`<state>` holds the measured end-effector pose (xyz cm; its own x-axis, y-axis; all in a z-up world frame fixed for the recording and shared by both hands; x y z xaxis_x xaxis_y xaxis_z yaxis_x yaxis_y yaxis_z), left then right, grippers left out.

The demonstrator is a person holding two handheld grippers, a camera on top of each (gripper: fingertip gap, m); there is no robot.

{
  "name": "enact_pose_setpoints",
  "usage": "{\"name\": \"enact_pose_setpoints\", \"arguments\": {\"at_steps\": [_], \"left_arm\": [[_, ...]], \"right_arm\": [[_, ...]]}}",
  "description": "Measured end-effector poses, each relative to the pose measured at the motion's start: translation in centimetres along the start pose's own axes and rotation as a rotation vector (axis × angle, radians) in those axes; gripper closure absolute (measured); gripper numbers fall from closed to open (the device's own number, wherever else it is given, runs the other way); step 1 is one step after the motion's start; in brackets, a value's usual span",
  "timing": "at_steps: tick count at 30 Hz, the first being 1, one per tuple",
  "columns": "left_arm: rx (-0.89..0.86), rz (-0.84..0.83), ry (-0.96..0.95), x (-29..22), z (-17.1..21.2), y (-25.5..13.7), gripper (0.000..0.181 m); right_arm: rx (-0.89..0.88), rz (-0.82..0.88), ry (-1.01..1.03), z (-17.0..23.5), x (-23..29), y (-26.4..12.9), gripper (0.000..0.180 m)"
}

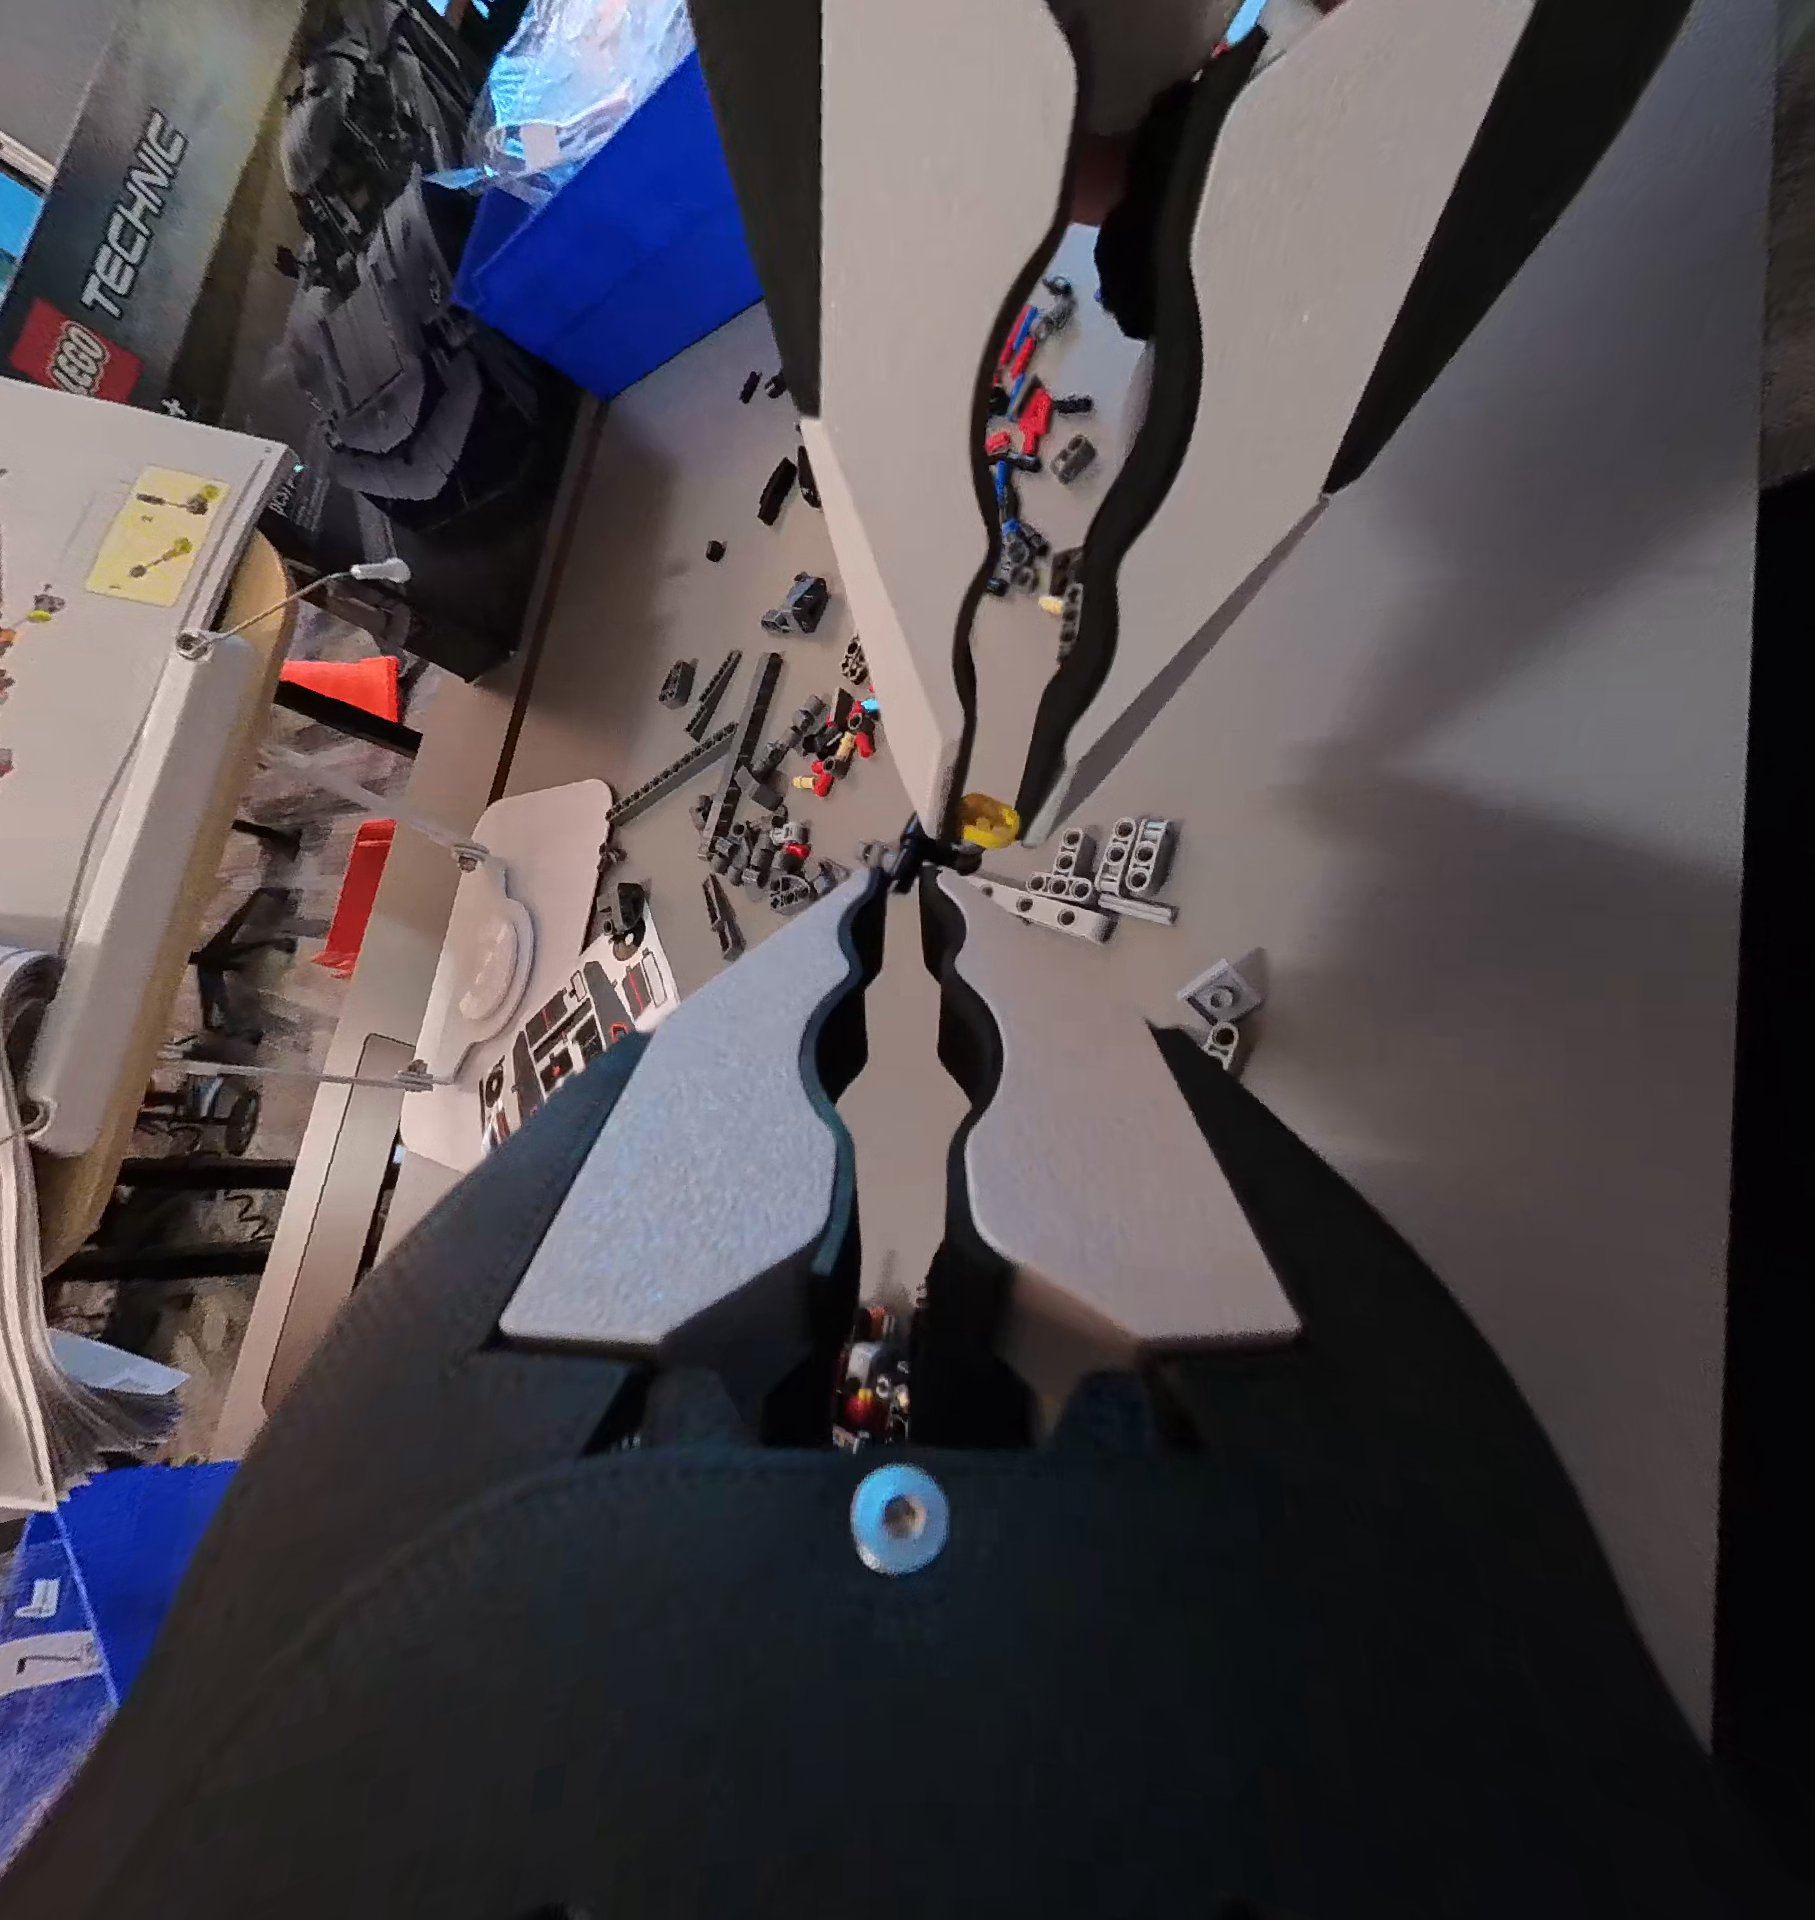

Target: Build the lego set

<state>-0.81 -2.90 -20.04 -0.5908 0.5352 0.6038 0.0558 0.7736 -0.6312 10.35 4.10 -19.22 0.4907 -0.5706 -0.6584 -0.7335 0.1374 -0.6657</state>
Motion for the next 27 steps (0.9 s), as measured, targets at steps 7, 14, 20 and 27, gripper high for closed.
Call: {"name": "enact_pose_setpoints", "arguments": {"at_steps": [7,14,20,27], "left_arm": [[0.016,0.004,0.030,-0.3,-0.1,0.2,0.178],[0.027,0.008,0.013,-0.2,-0.1,0.2,0.178],[0.053,-0.007,-0.039,0.2,0.2,0.4,0.179],[0.048,0.003,-0.082,0.7,0.4,0.3,0.179]], "right_arm": [[-0.006,-0.010,-0.019,0.1,0.2,0.0,0.172],[-0.036,0.024,0.016,0.3,0.1,-0.3,0.171],[-0.054,0.028,0.110,0.7,-0.5,-0.5,0.164],[-0.074,0.010,0.151,0.8,-0.6,-0.2,0.161]]}}
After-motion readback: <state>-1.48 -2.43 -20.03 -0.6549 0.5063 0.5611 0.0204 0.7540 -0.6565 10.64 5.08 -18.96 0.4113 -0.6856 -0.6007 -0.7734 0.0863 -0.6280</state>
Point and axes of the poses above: each gripper's, where its closed fingertips meet, y out along the fingers, z out of its underside, x = y × z across the jaws, the point moved 10 cm from there along -y, back along the fingers, and after that the axes turned 12 degrees about x, right-handed, at the moved point
